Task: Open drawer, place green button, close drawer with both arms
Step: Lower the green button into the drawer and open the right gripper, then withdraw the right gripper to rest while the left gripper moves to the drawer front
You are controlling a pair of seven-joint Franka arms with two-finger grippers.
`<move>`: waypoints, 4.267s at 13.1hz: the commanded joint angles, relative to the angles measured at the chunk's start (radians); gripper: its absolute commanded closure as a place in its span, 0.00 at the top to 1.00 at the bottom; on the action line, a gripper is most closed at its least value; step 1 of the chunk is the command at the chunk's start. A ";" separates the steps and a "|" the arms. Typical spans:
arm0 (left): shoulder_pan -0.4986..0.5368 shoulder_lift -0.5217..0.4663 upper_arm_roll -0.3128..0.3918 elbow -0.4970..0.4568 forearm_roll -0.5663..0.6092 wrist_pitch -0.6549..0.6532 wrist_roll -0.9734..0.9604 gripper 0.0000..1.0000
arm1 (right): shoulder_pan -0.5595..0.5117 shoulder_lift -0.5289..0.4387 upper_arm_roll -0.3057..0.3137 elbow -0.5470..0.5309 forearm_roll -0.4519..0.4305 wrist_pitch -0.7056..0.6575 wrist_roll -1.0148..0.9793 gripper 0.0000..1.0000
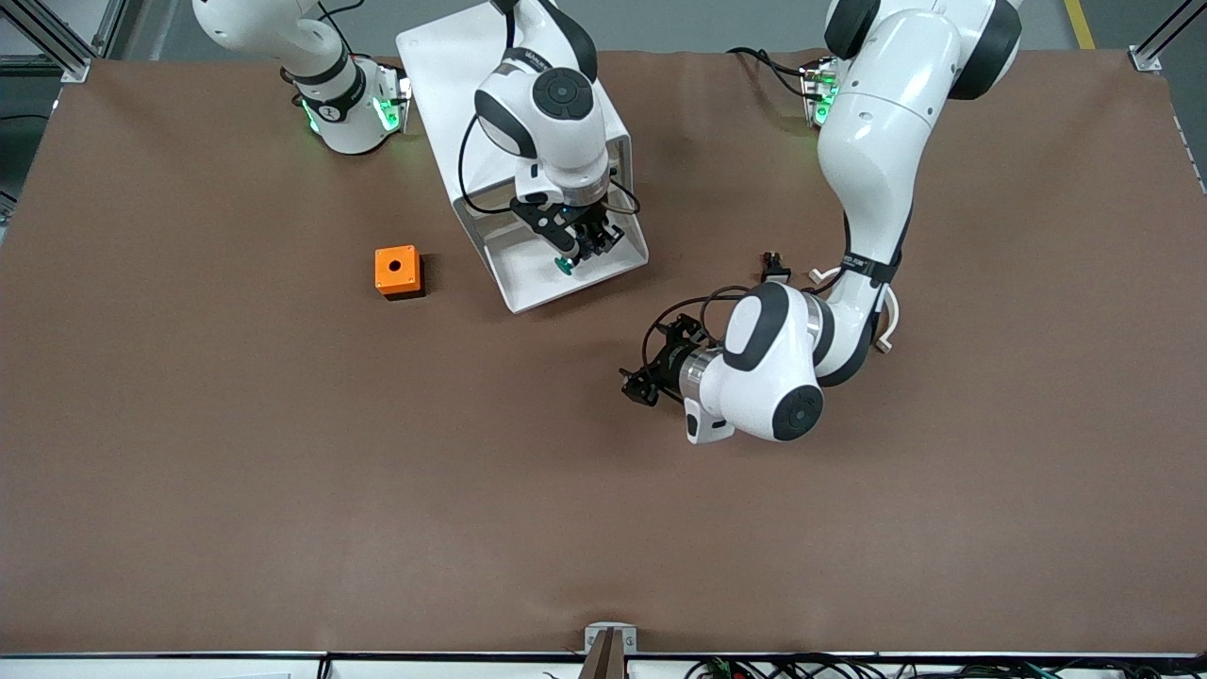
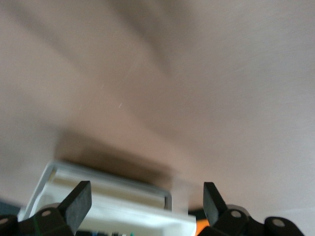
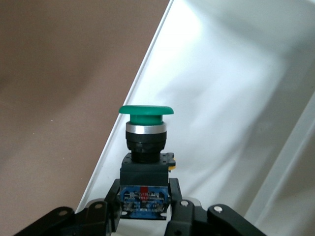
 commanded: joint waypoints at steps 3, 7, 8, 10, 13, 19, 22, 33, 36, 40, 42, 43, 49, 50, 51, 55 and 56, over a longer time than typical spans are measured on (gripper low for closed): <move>-0.071 -0.035 0.016 -0.019 0.162 0.133 0.055 1.00 | 0.027 0.052 -0.007 0.045 0.006 -0.017 0.039 0.00; -0.084 -0.043 0.015 -0.020 0.221 0.170 0.086 1.00 | 0.033 0.059 -0.007 0.053 0.006 -0.020 0.048 0.00; -0.085 -0.043 0.015 -0.020 0.221 0.170 0.092 1.00 | 0.041 0.060 -0.007 0.055 0.006 -0.020 0.054 0.00; -0.110 -0.043 0.019 -0.020 0.241 0.205 0.096 1.00 | 0.042 0.069 -0.007 0.061 0.006 -0.020 0.064 0.00; -0.117 -0.043 0.016 -0.022 0.316 0.233 0.098 1.00 | 0.044 0.089 -0.007 0.084 0.006 -0.025 0.073 0.00; -0.154 -0.101 0.018 -0.025 0.445 0.255 0.104 1.00 | 0.045 0.089 -0.007 0.094 0.011 -0.077 0.142 0.00; -0.157 -0.100 0.016 -0.025 0.448 0.257 0.106 1.00 | 0.045 0.094 -0.007 0.098 0.011 -0.083 0.160 0.00; -0.162 -0.095 0.019 -0.026 0.452 0.268 0.093 1.00 | 0.004 0.092 -0.015 0.199 -0.005 -0.236 -0.043 1.00; -0.160 -0.090 0.019 -0.026 0.452 0.268 0.095 1.00 | -0.031 0.086 -0.018 0.219 -0.009 -0.267 -0.165 1.00; -0.162 -0.086 0.019 -0.036 0.454 0.268 0.095 1.00 | -0.097 0.082 -0.018 0.300 -0.072 -0.374 -0.388 1.00; -0.165 -0.086 0.019 -0.036 0.454 0.268 0.095 1.00 | -0.146 0.072 -0.019 0.329 -0.074 -0.410 -0.532 1.00; -0.166 -0.086 0.019 -0.036 0.455 0.268 0.095 1.00 | -0.187 0.056 -0.019 0.337 -0.074 -0.427 -0.615 1.00; -0.176 -0.080 0.016 -0.040 0.455 0.268 0.095 1.00 | -0.428 -0.081 -0.018 0.337 -0.074 -0.589 -1.060 1.00; -0.177 -0.080 0.015 -0.042 0.455 0.268 0.095 1.00 | -0.468 -0.104 -0.018 0.337 -0.074 -0.614 -1.144 1.00; -0.192 -0.078 0.015 -0.045 0.455 0.268 0.095 1.00 | -0.505 -0.127 -0.018 0.335 -0.074 -0.638 -1.210 1.00; -0.205 -0.070 0.015 -0.048 0.455 0.266 0.095 1.00 | -0.666 -0.207 -0.018 0.335 -0.074 -0.735 -1.459 1.00; -0.211 -0.069 0.015 -0.049 0.455 0.268 0.095 1.00 | -0.703 -0.230 -0.019 0.337 -0.074 -0.759 -1.519 1.00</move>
